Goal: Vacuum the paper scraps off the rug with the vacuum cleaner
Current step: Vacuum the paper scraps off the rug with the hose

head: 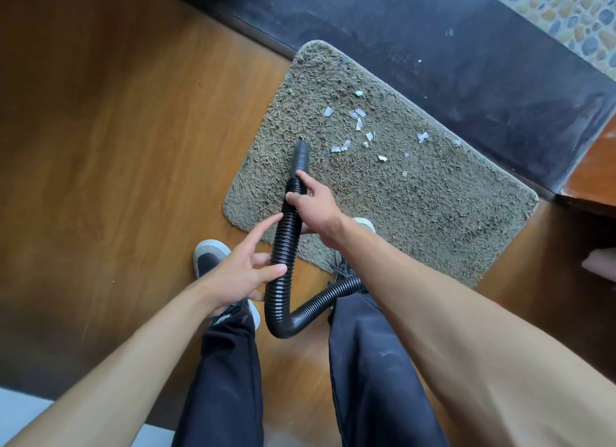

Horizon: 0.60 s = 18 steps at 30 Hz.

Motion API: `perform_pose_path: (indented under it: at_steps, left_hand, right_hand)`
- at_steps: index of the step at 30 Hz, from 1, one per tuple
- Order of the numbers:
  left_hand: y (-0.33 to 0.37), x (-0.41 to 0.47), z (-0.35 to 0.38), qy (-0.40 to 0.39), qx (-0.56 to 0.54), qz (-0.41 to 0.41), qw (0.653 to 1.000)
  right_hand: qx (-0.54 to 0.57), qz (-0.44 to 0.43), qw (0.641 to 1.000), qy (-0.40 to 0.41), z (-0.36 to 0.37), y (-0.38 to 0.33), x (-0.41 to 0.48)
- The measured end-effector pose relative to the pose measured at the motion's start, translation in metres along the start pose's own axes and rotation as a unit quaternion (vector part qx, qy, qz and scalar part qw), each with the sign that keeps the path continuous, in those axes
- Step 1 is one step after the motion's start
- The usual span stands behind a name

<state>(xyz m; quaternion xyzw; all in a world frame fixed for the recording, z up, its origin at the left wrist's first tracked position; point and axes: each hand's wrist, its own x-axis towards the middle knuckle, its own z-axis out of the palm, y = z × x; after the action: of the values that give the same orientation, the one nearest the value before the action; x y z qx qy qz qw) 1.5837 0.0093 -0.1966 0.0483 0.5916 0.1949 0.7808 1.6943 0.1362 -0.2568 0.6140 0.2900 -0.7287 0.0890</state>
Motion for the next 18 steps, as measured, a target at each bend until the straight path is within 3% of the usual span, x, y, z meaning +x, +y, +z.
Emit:
perform_pose_path:
  at_steps: [10, 18]
  left_hand:
    - [0.021, 0.025, 0.020, -0.029, 0.066, -0.020, 0.997]
    - [0.025, 0.025, 0.022, -0.026, 0.079, -0.019, 0.996]
  right_hand:
    - [0.071, 0.004, 0.995, 0.065, -0.043, 0.008, -0.005]
    - [0.085, 0.013, 0.995, 0.041, -0.046, 0.004, -0.002]
